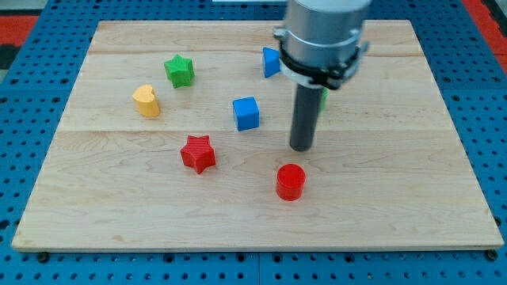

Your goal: Drag the green circle to the bottom of the yellow hexagon

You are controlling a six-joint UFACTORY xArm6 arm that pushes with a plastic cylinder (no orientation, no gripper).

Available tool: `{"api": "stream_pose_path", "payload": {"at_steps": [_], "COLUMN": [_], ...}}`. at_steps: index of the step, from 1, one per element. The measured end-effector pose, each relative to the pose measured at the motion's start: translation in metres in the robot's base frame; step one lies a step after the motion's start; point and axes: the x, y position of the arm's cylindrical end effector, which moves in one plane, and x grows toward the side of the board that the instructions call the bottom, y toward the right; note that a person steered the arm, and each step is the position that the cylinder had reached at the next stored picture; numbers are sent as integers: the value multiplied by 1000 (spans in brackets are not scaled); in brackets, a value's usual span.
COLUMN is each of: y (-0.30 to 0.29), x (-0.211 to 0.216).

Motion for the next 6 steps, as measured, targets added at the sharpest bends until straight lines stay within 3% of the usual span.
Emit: {"api": "stream_pose_path", "payload": {"at_steps": [1, 2, 6], "y": [49, -2, 167], "x": [-53, -62, -131]}}
